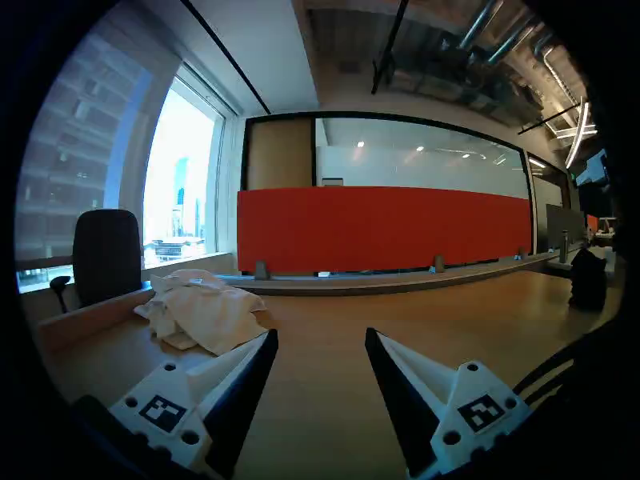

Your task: Fold towel

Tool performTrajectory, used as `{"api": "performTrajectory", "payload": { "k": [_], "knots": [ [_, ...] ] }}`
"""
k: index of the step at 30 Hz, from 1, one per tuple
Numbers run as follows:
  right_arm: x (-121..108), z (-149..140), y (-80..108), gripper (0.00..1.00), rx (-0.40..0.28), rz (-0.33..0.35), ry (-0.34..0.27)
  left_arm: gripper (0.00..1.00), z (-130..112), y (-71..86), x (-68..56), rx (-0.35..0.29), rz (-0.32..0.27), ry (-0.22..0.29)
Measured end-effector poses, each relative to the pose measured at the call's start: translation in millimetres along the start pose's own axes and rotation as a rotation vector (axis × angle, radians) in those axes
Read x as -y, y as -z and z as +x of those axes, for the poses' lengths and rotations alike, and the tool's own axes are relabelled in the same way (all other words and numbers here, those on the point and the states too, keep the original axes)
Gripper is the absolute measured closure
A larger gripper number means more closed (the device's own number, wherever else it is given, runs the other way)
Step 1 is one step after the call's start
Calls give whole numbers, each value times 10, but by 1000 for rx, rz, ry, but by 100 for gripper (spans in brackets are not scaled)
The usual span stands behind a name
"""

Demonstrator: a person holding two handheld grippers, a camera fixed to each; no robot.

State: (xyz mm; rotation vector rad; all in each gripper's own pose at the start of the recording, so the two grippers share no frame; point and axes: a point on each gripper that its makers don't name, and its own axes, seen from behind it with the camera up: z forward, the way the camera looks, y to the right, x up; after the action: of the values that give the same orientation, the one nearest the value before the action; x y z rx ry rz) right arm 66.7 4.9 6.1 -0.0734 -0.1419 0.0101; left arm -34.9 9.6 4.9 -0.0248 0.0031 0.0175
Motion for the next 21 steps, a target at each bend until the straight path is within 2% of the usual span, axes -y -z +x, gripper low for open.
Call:
{"api": "performTrajectory", "payload": {
  "k": [13,15,21],
  "knots": [
    [-17,-15,-17,1,-4,6,5,18,10,11,17,1,-1,4],
    [-33,-22,-23,1,-8,6,6,3,10,12,15,1,-1,4],
    [-141,2,-37,1,-37,0,33,0,7,10,13,2,-1,4]
  ]
}}
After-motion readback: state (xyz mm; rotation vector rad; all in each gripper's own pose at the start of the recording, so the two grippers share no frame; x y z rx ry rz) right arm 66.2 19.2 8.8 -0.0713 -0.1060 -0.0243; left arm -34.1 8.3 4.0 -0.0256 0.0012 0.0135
